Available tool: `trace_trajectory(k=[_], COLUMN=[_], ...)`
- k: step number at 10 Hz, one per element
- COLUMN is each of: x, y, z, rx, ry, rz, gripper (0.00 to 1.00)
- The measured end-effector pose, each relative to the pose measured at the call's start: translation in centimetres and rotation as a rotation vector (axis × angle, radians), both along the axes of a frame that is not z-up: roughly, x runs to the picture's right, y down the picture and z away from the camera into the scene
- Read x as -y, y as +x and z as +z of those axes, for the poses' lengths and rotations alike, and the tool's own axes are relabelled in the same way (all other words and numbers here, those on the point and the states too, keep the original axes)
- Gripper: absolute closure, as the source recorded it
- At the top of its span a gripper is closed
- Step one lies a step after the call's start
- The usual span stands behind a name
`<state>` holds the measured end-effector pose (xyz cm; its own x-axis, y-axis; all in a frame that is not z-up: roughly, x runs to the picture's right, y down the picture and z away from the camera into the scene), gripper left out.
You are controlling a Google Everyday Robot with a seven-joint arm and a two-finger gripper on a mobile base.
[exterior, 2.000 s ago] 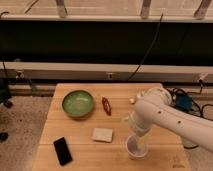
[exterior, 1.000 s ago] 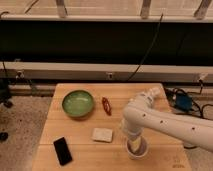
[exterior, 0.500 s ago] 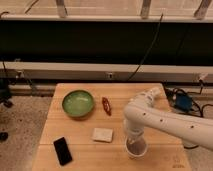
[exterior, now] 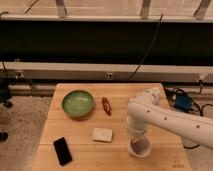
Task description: Pick up the ceramic cup
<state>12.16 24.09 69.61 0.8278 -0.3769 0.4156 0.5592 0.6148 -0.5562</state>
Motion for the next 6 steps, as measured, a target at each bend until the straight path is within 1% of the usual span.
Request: trace_trajectory(k=[4,6], x=[0.7,1.0], y=[1.5,0.9], z=[-0.8,-1.2], rx=[0.001,0.005], ry=[0.0,0.004], rz=[-0.005,-0.006], gripper=[1.0,1.0])
